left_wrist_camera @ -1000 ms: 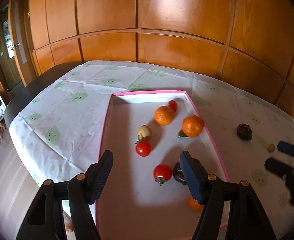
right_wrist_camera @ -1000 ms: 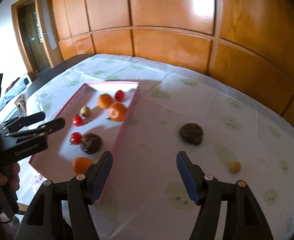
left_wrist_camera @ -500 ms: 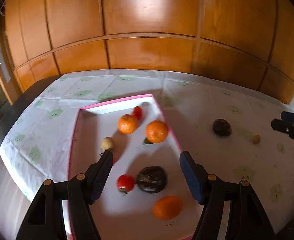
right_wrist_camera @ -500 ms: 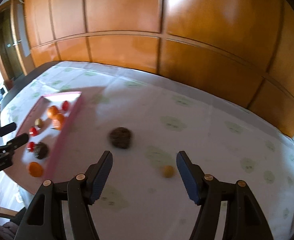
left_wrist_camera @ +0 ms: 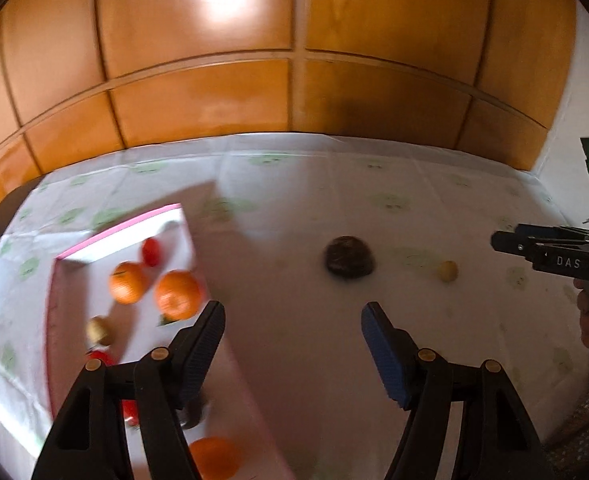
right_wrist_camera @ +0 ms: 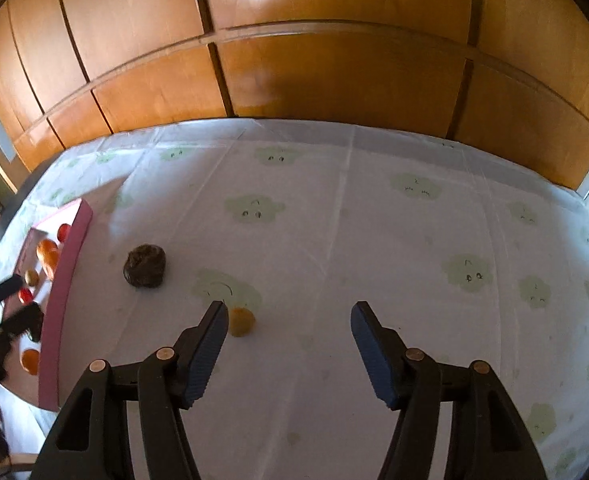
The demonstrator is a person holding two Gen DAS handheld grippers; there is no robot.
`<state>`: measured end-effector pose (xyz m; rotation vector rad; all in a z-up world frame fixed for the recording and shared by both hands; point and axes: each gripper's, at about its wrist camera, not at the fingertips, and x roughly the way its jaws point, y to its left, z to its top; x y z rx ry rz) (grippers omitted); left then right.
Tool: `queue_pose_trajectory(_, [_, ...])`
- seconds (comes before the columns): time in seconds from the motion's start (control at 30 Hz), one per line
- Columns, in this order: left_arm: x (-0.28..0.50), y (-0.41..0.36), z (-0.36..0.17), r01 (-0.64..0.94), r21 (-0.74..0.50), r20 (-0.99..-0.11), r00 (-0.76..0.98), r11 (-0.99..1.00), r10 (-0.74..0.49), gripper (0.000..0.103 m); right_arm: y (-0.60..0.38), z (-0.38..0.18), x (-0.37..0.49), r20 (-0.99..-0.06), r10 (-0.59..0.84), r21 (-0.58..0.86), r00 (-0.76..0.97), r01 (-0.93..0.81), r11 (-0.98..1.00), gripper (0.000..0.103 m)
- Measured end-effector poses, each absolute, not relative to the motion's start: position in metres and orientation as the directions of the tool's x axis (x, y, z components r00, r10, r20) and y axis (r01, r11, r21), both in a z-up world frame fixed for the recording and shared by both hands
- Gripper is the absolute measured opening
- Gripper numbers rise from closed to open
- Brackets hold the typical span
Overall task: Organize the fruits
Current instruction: 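Move the left gripper to the dark brown round fruit and close on it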
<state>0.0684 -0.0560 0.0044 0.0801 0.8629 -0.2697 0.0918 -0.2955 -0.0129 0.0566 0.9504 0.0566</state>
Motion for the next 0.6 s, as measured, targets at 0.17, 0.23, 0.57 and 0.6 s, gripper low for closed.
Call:
queue_pose_trajectory(0.17, [0.094,-0.082,-0.007,0.297,-0.071,-0.791,0.566,0.952,-0.235,0.071,-0.303,-0.013,0.095,-0.815,0.105,0.132,0.570,0.006,0.991,0.065])
queue_pose_trajectory(0.23, [0.104,-0.091,-0.013,0.298,-0.069,-0.806,0.546,0.952,-0.229,0.071,-0.303,-0.011,0.095,-0.813,0.115,0.144,0.571,0.005,0.990,0.065])
queue_pose_trajectory(0.57, [0.151,-0.126,-0.045,0.291,-0.088,-0.855,0.468,0.953,-0.222,0.072,-0.302,-0.007,0.097,-0.803,0.146,0.176,0.578,-0.003,0.984,0.065])
queue_pose_trajectory(0.6, [0.155,-0.125,-0.048,0.284,-0.089,-0.860,0.461,0.955,-0.217,0.072,-0.303,-0.006,0.096,-0.802,0.148,0.181,0.579,-0.001,0.983,0.065])
